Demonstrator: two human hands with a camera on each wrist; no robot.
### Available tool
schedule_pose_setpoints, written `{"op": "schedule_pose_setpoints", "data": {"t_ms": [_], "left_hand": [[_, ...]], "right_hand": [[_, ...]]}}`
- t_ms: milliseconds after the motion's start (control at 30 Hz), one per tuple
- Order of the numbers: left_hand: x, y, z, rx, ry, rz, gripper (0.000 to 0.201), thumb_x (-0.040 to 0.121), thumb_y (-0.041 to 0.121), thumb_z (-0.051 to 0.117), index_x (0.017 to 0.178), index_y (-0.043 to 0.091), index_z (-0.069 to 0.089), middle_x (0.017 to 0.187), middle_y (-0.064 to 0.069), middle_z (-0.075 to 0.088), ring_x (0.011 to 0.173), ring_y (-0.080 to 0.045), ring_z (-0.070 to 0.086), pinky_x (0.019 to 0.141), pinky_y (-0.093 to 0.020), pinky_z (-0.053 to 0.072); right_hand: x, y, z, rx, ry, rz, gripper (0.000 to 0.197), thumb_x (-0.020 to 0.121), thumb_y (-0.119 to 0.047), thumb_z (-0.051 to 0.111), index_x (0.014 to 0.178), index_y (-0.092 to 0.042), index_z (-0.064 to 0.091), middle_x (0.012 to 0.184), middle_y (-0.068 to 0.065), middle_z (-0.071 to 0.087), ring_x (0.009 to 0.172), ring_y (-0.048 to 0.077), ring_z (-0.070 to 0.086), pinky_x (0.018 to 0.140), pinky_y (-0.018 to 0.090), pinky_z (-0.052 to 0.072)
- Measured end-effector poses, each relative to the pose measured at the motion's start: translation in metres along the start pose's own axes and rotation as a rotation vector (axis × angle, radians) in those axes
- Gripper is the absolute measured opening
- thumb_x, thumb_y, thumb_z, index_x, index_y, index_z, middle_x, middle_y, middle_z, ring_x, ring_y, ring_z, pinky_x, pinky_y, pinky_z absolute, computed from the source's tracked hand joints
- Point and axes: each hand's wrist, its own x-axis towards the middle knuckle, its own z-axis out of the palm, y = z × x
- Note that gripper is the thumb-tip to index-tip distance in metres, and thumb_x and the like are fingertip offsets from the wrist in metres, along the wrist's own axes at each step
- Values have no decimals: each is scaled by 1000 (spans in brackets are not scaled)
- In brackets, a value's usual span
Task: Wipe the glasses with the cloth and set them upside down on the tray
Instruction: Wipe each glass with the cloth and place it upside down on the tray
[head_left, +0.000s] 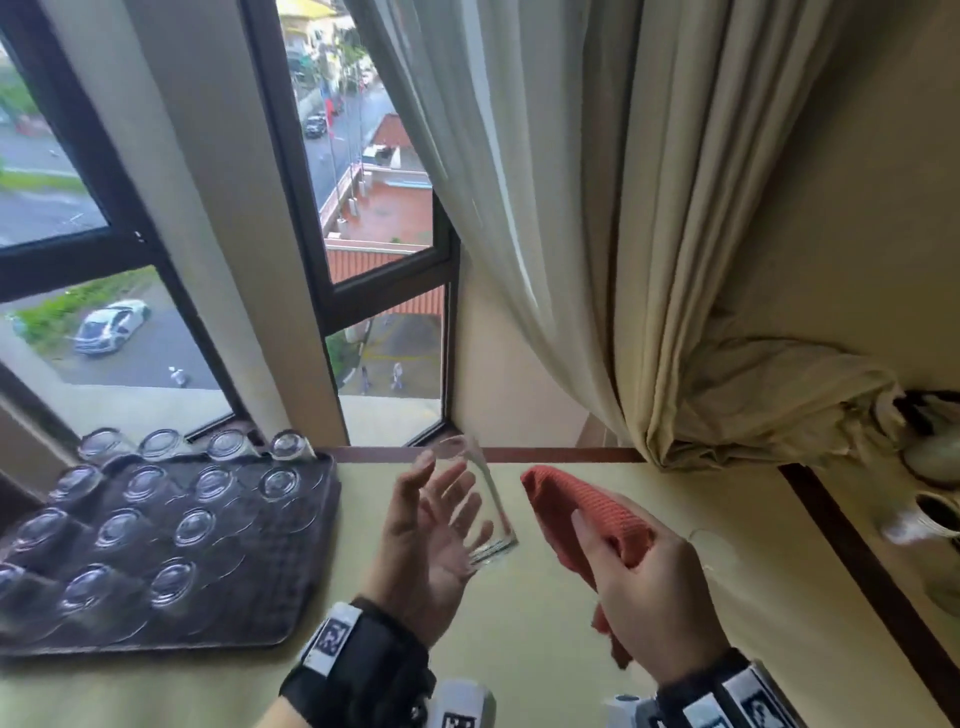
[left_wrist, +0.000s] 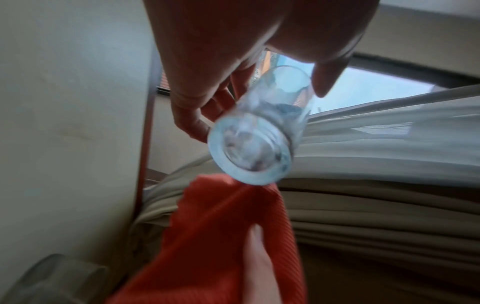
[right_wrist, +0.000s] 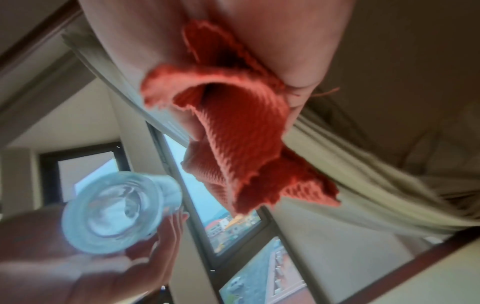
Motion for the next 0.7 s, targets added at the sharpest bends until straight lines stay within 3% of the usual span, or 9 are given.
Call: {"op": "schedule_pose_setpoints", "data": {"t_ms": [100,200,267,333,400,467,567,633,700], "left_hand": [[-23,32,7,159,-23,59,69,83,60,72,136,15,69,131,-1,75,130,-19,62,120,-46,40],[-41,56,13,282,2,172,65,88,62,57,134,18,68,129,-4,75,122,-18,66,106,-41,47],[-50,69,18,322,19,236,62,86,60,58,129,17,69,127,-13,75,116,-25,70,99,-40,51],[-57,80,22,364,3,271,56,93,60,55,128,17,66,126,-19,73,118,-33,69,100,-41,53],[-62,92,25,400,-25,295,52,102,60,48,129,20,66,125,-20,74,120,-36,69,104,-46,52],[-66,106,29,413,-43,310,53,101,67,50,128,27,70,126,-20,73,121,-37,70,111,-58,48],[-68,129,33,397,-27,381,59,88,75,60,122,29,75,129,-24,70,122,-43,68,112,-64,47],[-68,143,36,391,-18,452,60,84,74,62,120,27,76,129,-30,67,123,-49,64,111,-62,49],[-72,150,38,401,-42,502,60,85,72,62,120,26,76,121,-31,66,114,-48,66,105,-56,53]], "right_hand": [[12,-37,24,96,-13,-11,30,97,-39,60,119,-21,66,70,-6,70,47,12,66,42,20,50],[21,-76,47,177,43,-139,35,101,-42,52,134,-35,56,94,-8,74,50,18,68,43,29,55],[25,-100,62,210,24,-254,47,99,-53,48,145,-44,44,125,-14,67,75,24,75,59,40,63],[26,-120,76,245,-81,-377,60,99,-55,46,155,-40,31,148,-14,52,105,33,70,79,52,62],[24,-135,88,219,-185,-543,66,102,-50,41,161,-29,20,165,-2,30,142,39,43,107,56,46],[19,-146,95,168,-215,-710,70,104,-46,36,161,-10,14,169,7,11,155,30,15,124,45,25],[10,-155,96,211,-222,-794,69,106,-42,35,161,-9,8,170,4,11,153,29,25,121,43,32],[2,-152,97,260,-237,-799,68,106,-32,43,162,-20,7,169,-1,14,146,35,39,115,51,41],[-4,-150,99,339,-222,-785,69,104,-34,49,162,-20,13,168,4,20,148,33,36,113,55,41]]}}
